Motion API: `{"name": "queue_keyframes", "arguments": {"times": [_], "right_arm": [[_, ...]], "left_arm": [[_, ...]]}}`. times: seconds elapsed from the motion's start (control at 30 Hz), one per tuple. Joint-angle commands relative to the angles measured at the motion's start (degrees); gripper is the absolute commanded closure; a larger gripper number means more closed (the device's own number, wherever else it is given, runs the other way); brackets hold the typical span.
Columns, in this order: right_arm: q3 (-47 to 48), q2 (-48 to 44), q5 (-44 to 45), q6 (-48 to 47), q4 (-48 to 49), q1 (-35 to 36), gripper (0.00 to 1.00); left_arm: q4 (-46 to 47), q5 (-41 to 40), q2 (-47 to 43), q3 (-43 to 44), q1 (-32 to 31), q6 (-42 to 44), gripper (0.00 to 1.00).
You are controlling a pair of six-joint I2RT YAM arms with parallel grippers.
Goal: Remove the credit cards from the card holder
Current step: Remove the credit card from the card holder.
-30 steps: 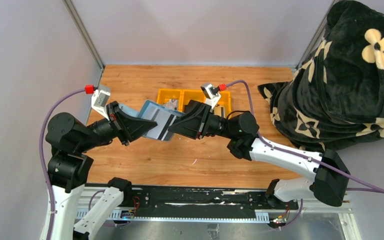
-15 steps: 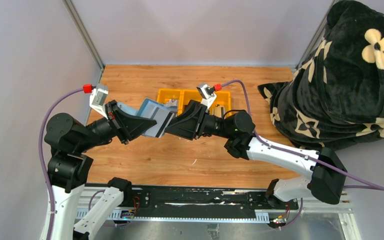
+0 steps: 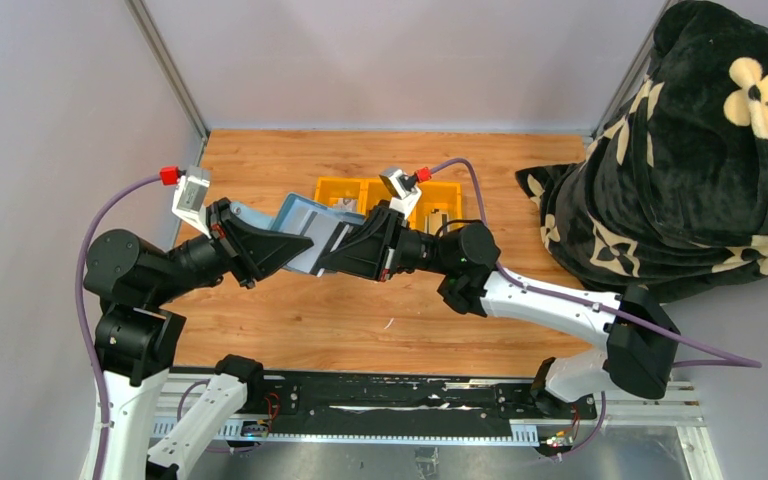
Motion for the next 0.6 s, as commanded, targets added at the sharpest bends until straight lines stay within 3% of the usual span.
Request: {"name": "queue_keyframes", "arguments": {"times": [0.0, 0.57], "right_arm": [[-0.5, -2.0, 0.9, -0.3, 4.6, 0.2, 0.99], [-11.7, -7.2, 2.1, 1.1, 5.7, -3.6, 1.0]], "left_arm": [[0.6, 2.9, -0.1, 0.9, -0.3, -1.0, 1.0], [1.3, 2.3, 1.0, 4.2, -0.3, -0.7, 1.0]]}}
